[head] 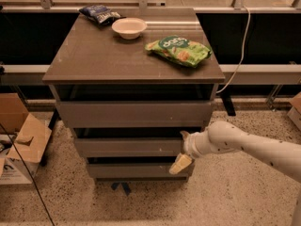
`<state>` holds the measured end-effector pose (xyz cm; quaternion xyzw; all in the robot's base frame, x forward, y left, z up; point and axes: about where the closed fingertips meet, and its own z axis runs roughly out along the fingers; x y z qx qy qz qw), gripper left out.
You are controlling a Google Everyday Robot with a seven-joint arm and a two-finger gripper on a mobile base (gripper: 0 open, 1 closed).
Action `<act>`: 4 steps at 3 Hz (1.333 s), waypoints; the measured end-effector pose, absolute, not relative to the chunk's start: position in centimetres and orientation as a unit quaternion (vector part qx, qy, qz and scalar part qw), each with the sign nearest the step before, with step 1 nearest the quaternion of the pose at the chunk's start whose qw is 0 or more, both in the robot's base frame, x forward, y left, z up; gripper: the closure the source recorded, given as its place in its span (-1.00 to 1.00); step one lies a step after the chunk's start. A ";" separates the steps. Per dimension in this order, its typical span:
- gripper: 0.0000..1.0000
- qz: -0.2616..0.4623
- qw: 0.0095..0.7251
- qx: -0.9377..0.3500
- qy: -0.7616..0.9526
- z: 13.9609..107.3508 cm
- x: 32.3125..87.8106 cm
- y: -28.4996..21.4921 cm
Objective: Open middle drawer
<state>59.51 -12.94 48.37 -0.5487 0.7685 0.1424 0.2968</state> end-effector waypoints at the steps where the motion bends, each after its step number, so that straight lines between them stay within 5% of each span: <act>1: -1.00 0.154 0.292 -0.547 0.770 46.4 63.2 -13.1; 2: -1.00 0.162 0.284 -0.545 0.772 44.8 65.4 -13.1; 4: 0.00 0.169 0.269 -0.550 0.773 43.8 65.6 -12.7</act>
Offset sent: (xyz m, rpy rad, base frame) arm 0.0882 -0.0078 -0.0494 0.0201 0.0649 -0.0020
